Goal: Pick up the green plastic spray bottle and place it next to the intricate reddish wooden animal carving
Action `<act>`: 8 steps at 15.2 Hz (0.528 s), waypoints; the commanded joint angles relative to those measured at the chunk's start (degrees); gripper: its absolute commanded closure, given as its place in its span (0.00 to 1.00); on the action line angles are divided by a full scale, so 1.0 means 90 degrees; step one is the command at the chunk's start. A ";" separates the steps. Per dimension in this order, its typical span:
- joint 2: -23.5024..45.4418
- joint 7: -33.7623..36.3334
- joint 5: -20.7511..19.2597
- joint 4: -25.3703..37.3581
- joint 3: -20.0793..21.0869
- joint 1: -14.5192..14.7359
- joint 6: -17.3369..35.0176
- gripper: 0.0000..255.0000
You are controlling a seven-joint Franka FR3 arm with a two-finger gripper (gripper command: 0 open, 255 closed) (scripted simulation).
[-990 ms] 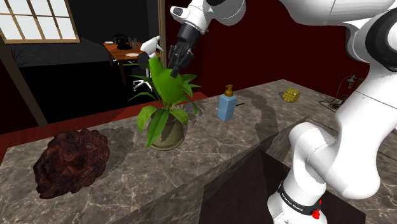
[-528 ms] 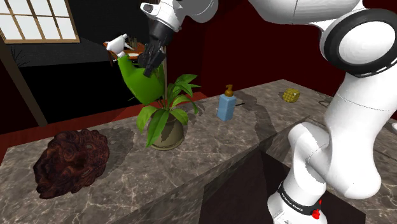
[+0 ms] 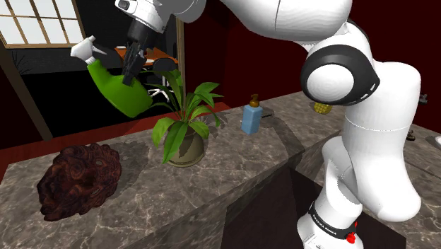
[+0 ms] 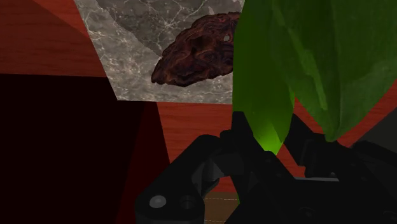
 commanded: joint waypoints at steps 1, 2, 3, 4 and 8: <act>0.0225 0.0036 0.0122 0.0226 0.0056 -0.0075 -0.0017 1.00; 0.0196 -0.0004 0.0110 0.0100 0.0057 -0.0037 0.0074 1.00; 0.0169 -0.0044 0.0102 -0.0022 0.0056 -0.0001 0.0163 1.00; 0.0144 -0.0084 0.0096 -0.0140 0.0056 0.0033 0.0250 1.00; 0.0071 -0.0241 0.0091 -0.0576 0.0062 0.0147 0.0583 1.00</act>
